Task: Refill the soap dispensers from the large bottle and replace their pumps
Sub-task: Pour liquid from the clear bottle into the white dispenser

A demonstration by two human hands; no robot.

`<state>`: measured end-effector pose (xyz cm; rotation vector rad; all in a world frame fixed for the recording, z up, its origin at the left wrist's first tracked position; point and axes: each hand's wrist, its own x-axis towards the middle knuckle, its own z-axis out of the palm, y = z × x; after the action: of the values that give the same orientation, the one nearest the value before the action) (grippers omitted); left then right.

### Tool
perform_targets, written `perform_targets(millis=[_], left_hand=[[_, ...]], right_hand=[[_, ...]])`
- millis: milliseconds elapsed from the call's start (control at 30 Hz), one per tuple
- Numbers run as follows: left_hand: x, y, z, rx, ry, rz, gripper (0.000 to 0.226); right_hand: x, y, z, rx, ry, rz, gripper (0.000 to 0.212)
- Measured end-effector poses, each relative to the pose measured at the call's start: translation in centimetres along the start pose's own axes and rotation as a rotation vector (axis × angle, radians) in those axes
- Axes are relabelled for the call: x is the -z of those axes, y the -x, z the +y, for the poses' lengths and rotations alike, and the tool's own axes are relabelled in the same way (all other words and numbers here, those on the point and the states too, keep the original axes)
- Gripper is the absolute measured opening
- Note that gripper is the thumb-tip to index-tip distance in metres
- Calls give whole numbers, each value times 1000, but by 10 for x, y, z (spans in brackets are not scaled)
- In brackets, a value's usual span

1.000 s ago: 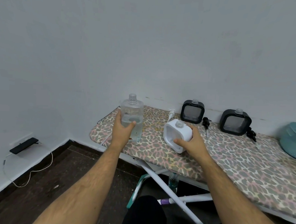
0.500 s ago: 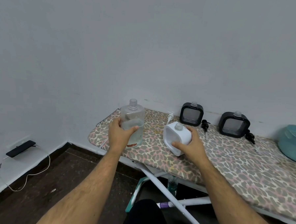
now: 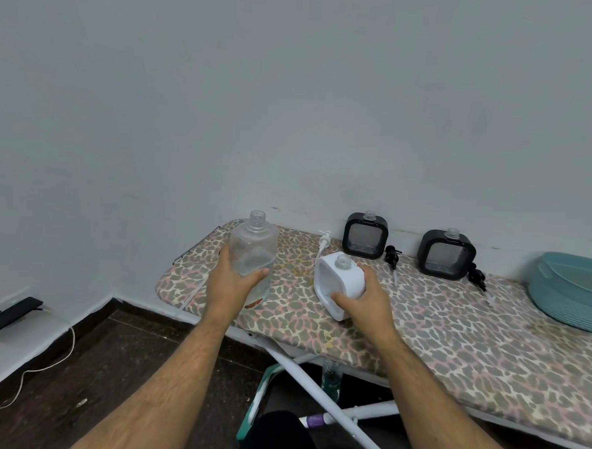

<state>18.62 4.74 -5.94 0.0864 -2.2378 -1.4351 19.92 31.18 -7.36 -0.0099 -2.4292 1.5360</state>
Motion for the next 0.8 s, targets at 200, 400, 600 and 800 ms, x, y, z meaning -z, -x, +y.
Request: perform_targets(millis=[200,400,600,800], left_hand=[[-8,5,13,-31,-88,51,81],[-8,3,31,-148,-283,-43,83],[-6,2,48,-260,-446,-145,88],[1,-5,63,-338,-585,-346,78]], right_hand=[[5,3,-3,4,-12,20,65],[10,6,-2,5,17,44,69],[6,11,-3,-8,65,89,81],[8,13,-3,-26,111,88,71]])
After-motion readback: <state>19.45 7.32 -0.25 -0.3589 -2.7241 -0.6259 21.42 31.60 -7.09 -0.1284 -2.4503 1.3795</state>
